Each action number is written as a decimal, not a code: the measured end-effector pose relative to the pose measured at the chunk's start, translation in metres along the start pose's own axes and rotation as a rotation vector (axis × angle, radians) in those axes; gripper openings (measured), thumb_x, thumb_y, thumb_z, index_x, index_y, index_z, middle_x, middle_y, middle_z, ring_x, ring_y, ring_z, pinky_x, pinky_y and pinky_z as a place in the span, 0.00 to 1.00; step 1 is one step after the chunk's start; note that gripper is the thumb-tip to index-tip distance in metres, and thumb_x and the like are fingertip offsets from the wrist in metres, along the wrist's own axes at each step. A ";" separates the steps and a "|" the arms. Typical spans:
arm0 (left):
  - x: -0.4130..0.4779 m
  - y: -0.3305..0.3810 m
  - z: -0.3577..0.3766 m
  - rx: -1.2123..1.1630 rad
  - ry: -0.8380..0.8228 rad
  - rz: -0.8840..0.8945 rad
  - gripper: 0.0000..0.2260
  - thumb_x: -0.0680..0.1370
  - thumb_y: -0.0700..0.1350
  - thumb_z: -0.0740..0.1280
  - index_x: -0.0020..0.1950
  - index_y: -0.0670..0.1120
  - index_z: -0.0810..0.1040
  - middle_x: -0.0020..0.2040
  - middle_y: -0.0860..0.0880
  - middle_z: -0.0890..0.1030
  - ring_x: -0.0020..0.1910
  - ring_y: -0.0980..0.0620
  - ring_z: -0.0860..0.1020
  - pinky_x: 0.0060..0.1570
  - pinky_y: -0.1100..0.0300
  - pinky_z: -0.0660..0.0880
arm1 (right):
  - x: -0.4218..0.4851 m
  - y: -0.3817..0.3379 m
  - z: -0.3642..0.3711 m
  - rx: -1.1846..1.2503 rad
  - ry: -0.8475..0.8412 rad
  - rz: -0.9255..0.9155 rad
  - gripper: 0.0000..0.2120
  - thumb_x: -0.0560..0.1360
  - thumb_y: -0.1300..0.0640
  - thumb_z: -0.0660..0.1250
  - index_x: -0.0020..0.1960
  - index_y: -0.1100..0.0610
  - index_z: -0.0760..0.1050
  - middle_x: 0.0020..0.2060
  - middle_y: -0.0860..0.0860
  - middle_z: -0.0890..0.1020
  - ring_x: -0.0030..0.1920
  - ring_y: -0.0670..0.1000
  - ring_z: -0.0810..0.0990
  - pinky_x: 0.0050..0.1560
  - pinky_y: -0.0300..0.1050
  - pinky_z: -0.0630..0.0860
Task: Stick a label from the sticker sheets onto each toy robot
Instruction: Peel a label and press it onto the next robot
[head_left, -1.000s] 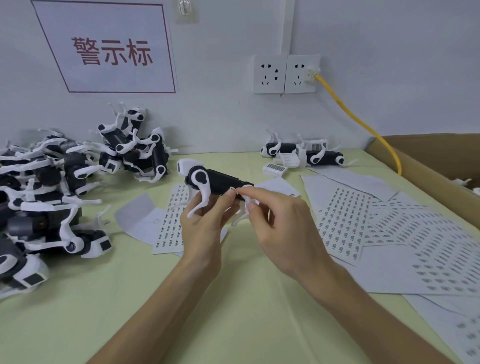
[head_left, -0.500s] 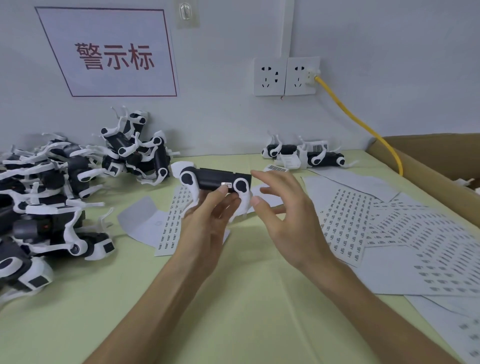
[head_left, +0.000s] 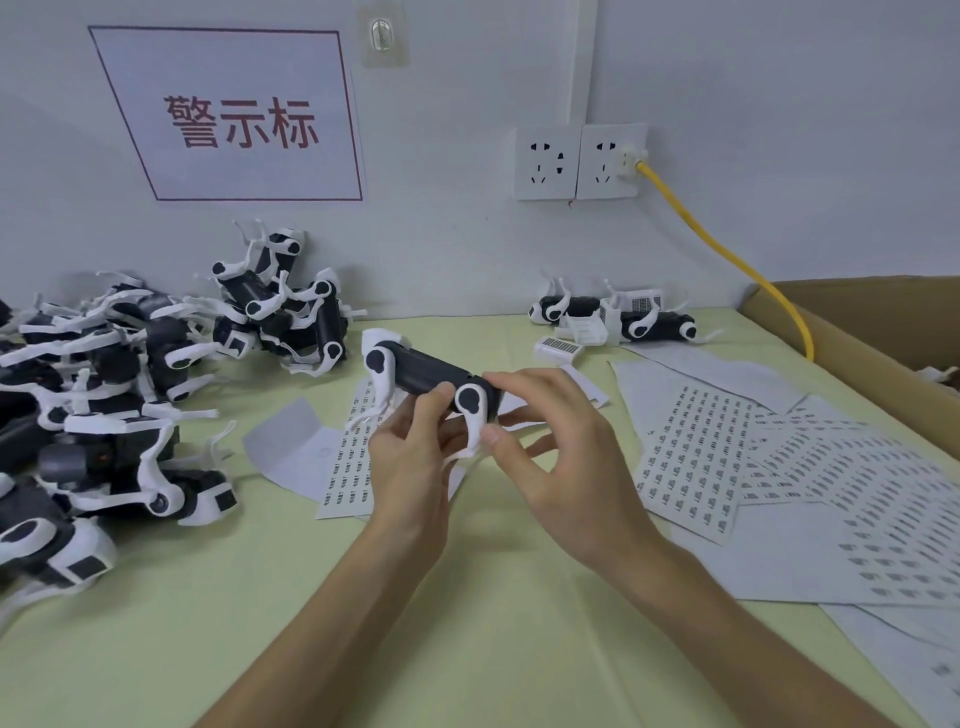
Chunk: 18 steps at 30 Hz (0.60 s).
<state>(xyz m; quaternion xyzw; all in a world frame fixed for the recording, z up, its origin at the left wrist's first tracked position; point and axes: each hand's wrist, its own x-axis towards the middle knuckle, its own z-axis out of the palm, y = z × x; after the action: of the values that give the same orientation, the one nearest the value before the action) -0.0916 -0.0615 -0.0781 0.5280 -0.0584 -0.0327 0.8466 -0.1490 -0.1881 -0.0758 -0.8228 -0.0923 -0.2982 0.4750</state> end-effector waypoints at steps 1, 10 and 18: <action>0.000 -0.001 0.000 0.007 -0.003 -0.006 0.09 0.83 0.45 0.66 0.49 0.40 0.81 0.42 0.45 0.86 0.43 0.48 0.87 0.39 0.63 0.80 | 0.000 0.000 0.001 0.001 0.002 0.007 0.17 0.77 0.50 0.68 0.66 0.45 0.76 0.58 0.38 0.76 0.56 0.44 0.81 0.48 0.48 0.82; 0.000 0.001 -0.003 0.038 -0.117 0.008 0.20 0.78 0.52 0.73 0.60 0.37 0.81 0.54 0.42 0.86 0.53 0.45 0.83 0.58 0.49 0.79 | 0.003 0.003 -0.004 0.005 0.032 0.022 0.18 0.77 0.49 0.68 0.66 0.44 0.76 0.59 0.39 0.77 0.56 0.44 0.81 0.48 0.44 0.81; -0.002 0.002 -0.005 0.055 -0.166 0.016 0.20 0.81 0.50 0.67 0.64 0.35 0.77 0.58 0.38 0.85 0.57 0.40 0.85 0.61 0.48 0.81 | 0.001 0.003 -0.002 0.005 -0.030 0.028 0.16 0.78 0.51 0.68 0.65 0.44 0.77 0.57 0.38 0.76 0.55 0.44 0.81 0.49 0.46 0.81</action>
<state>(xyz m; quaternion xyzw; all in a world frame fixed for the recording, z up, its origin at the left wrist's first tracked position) -0.0931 -0.0565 -0.0789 0.5459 -0.1336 -0.0680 0.8243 -0.1481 -0.1912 -0.0766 -0.8271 -0.0886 -0.2791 0.4797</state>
